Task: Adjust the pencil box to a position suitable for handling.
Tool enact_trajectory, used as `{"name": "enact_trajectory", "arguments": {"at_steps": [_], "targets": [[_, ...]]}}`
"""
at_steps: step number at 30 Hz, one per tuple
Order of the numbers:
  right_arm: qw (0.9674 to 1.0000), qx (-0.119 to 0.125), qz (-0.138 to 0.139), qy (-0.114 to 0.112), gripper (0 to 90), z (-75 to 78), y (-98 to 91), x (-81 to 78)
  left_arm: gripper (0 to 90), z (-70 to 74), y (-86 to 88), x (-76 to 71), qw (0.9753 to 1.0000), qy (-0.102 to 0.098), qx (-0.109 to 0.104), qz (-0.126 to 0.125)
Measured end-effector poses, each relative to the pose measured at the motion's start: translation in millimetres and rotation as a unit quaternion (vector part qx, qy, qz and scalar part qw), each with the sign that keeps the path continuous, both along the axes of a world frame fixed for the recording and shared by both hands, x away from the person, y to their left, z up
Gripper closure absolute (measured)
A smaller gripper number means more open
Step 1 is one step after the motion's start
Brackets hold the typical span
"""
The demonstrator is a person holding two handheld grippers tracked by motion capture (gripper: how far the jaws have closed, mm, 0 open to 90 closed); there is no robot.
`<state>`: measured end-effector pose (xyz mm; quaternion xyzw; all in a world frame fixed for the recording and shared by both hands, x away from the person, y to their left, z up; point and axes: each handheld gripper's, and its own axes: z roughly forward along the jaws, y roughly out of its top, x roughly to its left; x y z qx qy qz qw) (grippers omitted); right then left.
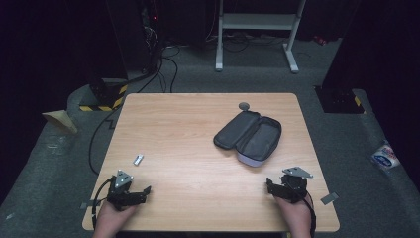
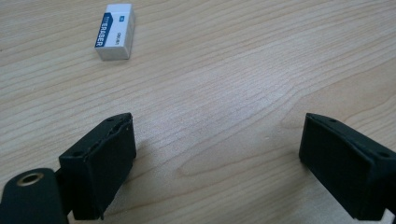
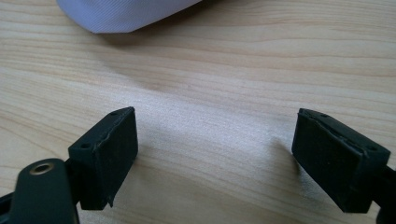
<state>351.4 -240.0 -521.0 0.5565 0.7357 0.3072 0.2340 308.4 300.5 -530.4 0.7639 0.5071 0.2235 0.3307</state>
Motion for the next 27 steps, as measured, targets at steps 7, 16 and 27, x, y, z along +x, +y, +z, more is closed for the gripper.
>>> {"name": "enact_trajectory", "arguments": {"at_steps": [7,16,27], "targets": [[0.9998,0.010,0.000,-0.018,14.7,9.0,-2.7,-1.1,11.0,-0.1,-0.2,-0.2,1.0000,0.000,0.000,0.001],[0.9985,0.019,0.018,-0.049,16.0,25.4,-0.5,-1.6,6.6,-0.4,-1.9,1.1,1.0000,0.005,0.002,0.000],[0.9954,0.039,0.039,-0.078,20.7,41.7,6.0,8.0,0.3,-1.3,-4.4,3.8,0.9999,0.014,0.003,0.000]]}}
